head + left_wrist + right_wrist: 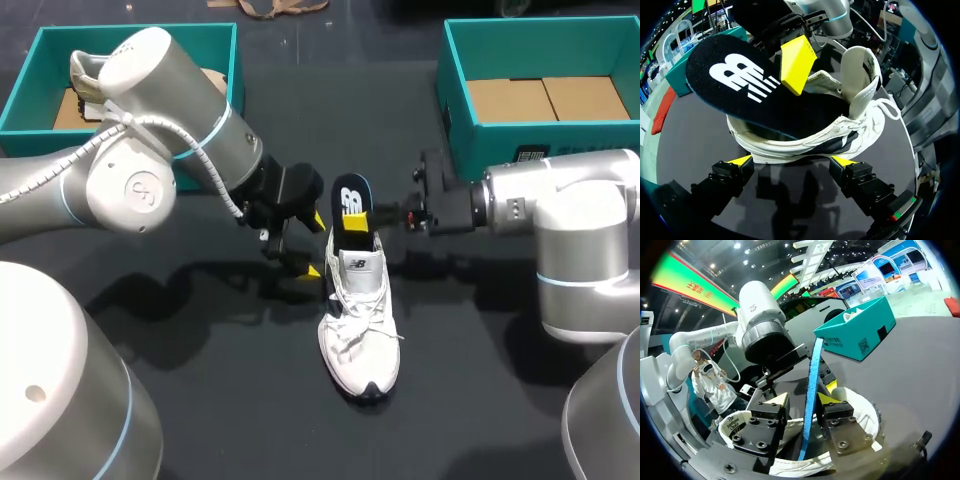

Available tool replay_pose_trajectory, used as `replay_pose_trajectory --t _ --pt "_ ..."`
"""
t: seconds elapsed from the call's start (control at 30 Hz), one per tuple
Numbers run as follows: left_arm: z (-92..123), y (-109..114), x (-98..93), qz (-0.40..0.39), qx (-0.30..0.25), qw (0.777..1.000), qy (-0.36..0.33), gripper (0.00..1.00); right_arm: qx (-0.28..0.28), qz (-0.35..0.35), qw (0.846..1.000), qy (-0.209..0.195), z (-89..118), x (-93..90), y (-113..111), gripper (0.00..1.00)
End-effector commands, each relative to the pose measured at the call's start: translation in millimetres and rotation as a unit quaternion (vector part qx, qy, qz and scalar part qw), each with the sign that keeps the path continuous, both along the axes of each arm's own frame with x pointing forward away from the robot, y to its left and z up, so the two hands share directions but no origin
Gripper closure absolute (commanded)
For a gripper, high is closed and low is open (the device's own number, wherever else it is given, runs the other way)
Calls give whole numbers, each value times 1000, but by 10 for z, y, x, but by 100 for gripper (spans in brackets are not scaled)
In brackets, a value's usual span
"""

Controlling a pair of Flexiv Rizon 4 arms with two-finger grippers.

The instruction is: Take the shoe out of the shoebox, open the shoe tongue, remove and reinsert the insole, then place the shoe into the shoebox

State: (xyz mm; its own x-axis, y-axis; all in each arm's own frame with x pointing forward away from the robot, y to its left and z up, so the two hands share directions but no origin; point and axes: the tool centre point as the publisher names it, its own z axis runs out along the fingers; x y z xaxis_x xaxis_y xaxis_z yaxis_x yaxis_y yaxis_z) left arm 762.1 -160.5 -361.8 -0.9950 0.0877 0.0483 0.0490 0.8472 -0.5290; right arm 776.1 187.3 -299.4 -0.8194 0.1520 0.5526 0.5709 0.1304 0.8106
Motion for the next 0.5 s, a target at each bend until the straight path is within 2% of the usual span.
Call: replay_pose_trajectory --t 0.03,0.17,0.5 --pt "4 4 -1 -1 0 1000 0 0 4 14 1000 12 -89 96 13 100" --pt "4 4 -1 -1 0 1000 0 0 14 21 999 26 -211 43 7 100" --pt "4 4 -1 -1 0 1000 0 0 20 23 998 59 -453 -258 42 100"
